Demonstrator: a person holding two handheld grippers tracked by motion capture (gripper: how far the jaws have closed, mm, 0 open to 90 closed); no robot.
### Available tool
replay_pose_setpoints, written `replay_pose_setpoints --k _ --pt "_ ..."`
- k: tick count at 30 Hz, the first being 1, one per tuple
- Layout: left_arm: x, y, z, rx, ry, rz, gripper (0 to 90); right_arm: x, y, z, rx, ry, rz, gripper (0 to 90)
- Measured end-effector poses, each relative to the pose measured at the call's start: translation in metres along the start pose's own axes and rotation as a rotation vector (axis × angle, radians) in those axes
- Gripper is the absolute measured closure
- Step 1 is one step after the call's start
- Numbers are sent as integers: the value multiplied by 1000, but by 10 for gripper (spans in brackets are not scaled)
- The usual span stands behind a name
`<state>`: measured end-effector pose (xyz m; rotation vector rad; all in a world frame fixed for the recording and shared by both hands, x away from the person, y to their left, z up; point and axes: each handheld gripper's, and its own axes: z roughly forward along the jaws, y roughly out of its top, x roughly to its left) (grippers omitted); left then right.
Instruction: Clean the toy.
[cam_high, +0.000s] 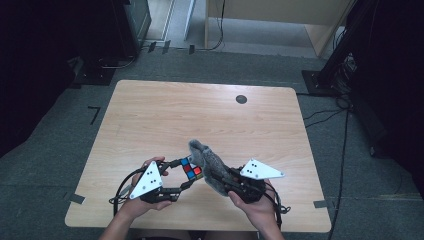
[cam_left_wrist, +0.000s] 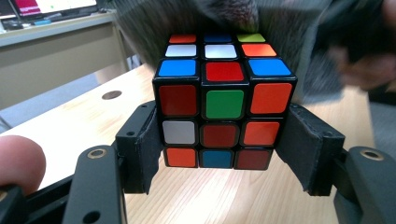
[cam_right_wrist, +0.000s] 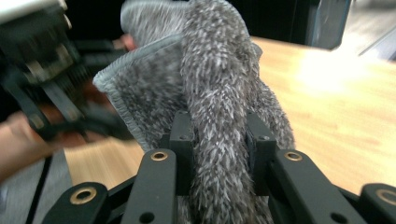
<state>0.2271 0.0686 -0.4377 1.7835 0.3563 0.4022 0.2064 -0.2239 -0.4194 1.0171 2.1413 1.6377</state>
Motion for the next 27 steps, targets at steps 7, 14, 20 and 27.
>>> replay_pose_setpoints --k 7,14,20,27 --pt "-2 0 2 7 -4 11 349 -3 4 -10 -90 -21 39 708" --pt "2 1 -2 -21 -9 -34 350 -4 -3 5 38 26 31 703" --pt "8 -4 4 33 80 -57 349 -22 -13 6 71 -151 44 703" --pt "12 -19 24 152 196 -122 349 -43 -24 -2 71 -365 20 695"
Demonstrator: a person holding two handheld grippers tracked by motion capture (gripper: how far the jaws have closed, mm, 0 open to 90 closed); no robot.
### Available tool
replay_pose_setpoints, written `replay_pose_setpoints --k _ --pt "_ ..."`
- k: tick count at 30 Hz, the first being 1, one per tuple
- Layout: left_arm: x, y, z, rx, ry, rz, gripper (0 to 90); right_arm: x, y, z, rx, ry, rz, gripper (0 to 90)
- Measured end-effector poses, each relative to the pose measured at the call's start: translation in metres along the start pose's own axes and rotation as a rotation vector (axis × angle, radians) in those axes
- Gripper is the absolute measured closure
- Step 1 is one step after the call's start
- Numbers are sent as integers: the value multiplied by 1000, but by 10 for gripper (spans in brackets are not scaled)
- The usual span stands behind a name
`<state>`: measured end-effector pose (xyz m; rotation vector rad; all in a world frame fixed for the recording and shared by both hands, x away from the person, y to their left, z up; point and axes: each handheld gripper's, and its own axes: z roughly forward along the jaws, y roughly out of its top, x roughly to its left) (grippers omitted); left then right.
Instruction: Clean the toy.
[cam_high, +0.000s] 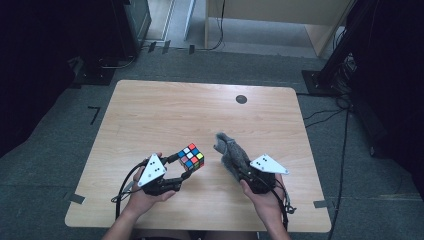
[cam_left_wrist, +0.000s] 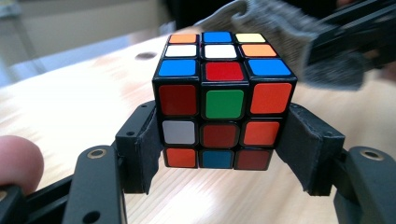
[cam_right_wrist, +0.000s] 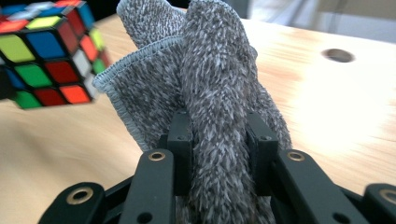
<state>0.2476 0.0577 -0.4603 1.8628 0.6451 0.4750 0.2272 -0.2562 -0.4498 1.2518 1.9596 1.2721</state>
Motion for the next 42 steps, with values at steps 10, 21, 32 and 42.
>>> replay_pose_setpoints --k 10,21,32,42 --pt "2 -19 27 179 119 -41 349 -9 -20 18 62 -101 -38 669" --pt "1 -31 40 267 153 -56 348 -12 -27 24 80 -95 -26 670" --pt "4 -38 44 292 161 -67 348 -15 -39 40 183 -95 -21 698" --pt "7 -36 41 267 142 -116 279 -20 -45 48 210 -23 -12 509"
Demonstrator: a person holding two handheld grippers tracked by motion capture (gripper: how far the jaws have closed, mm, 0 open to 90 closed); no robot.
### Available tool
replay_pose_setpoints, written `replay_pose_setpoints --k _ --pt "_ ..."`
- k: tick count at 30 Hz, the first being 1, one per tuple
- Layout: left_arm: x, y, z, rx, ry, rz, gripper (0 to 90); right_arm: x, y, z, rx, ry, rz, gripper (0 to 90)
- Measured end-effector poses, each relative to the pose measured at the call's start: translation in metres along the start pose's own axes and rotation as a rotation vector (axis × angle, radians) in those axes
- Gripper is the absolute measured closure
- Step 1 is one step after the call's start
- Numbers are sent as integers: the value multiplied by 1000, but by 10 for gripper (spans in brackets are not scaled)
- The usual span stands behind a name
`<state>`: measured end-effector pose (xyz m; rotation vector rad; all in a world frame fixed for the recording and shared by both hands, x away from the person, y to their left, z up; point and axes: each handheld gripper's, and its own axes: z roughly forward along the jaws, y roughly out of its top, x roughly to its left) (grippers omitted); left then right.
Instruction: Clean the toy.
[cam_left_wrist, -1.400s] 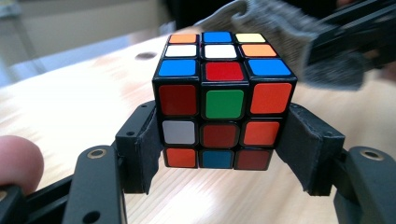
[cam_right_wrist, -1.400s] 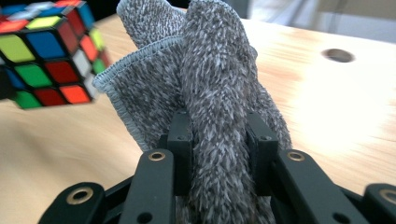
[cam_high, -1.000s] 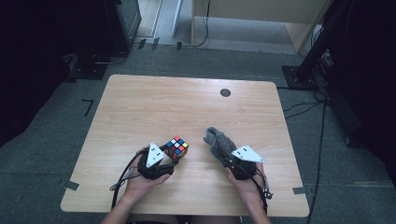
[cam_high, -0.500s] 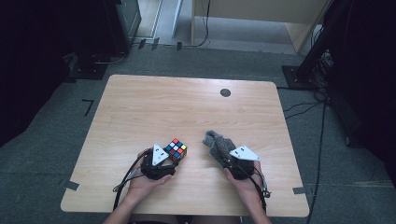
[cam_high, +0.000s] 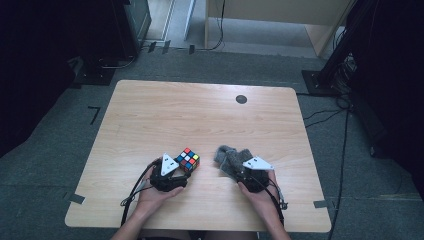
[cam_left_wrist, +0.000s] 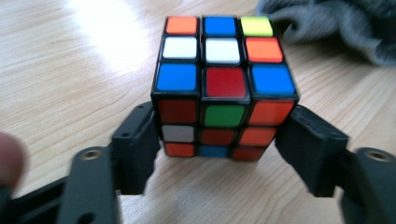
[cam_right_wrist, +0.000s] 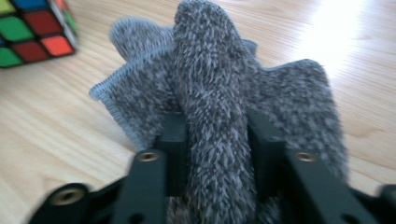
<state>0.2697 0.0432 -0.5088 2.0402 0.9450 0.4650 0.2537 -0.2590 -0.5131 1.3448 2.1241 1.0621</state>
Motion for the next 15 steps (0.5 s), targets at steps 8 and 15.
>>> replay_pose_setpoints --k 8,15 --pt "9 13 -26 -61 -30 -29 76 -2 19 -22 -62 50 10 0" --pt "37 15 -54 -118 5 -62 0 -21 33 -49 -89 38 37 0"
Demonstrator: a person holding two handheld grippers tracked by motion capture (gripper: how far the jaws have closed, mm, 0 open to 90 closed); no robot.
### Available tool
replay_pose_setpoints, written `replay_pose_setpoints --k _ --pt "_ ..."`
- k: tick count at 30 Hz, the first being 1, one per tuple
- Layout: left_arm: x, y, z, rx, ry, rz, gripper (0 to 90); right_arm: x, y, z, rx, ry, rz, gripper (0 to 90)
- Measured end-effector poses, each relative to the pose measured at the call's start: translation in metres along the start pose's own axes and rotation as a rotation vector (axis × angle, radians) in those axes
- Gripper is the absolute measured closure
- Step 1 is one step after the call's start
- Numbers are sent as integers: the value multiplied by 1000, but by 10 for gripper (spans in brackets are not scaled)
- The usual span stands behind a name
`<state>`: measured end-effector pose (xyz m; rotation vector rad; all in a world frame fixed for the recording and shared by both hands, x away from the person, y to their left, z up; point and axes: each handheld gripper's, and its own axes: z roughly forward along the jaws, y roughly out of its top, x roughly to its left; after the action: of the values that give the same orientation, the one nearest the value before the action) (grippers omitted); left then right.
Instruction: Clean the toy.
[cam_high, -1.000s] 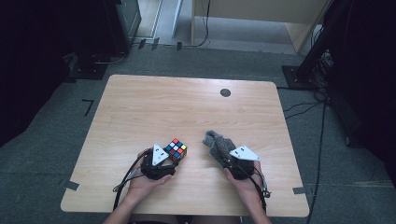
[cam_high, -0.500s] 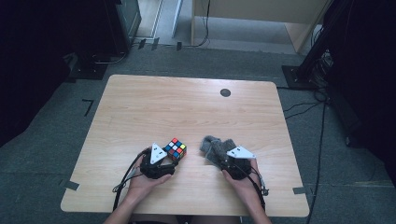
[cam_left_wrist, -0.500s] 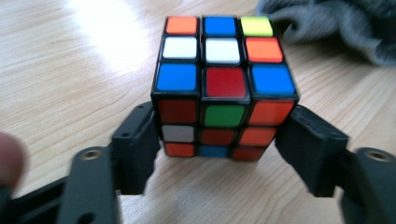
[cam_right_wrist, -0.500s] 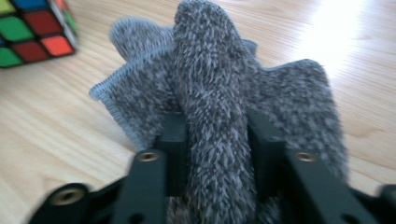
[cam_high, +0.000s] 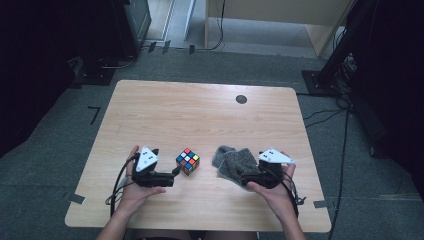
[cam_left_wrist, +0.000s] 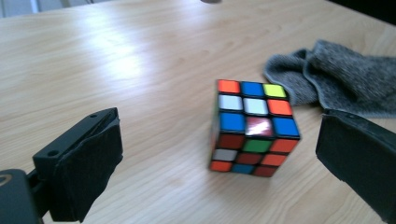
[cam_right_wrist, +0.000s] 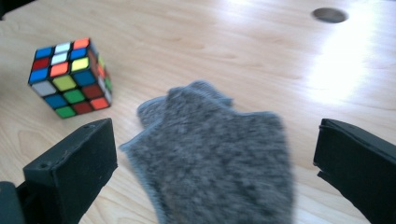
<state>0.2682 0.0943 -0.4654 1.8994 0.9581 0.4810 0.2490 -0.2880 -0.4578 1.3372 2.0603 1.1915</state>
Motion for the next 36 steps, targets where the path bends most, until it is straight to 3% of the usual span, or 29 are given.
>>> replay_pose_setpoints --k 5,10,13,20,23,25,27,32,36 --pt "12 -5 -19 -5 38 0 0 -22 -1 -15 -2 -28 19 0" --pt "22 -13 -33 -11 44 -19 0 -42 -14 -28 2 -65 38 0" --pt "30 -23 -40 -16 84 -29 0 -51 -23 -34 9 -85 57 0" --pt "51 -45 -54 26 116 -65 0 -67 -49 -45 51 -137 76 0" --pt "58 -56 -60 55 186 -85 0 -75 -61 -50 65 -149 105 0" --pt "65 -65 -64 76 206 -124 0 -80 -70 -53 77 -166 114 0" --pt "70 -71 -68 100 219 -137 0 -84 -78 -56 91 -181 124 0" --pt "74 -84 -74 153 252 -120 0 -91 -99 -61 129 -213 148 0" --pt "73 -89 -71 209 293 -87 0 -89 -109 -61 157 -261 128 0"
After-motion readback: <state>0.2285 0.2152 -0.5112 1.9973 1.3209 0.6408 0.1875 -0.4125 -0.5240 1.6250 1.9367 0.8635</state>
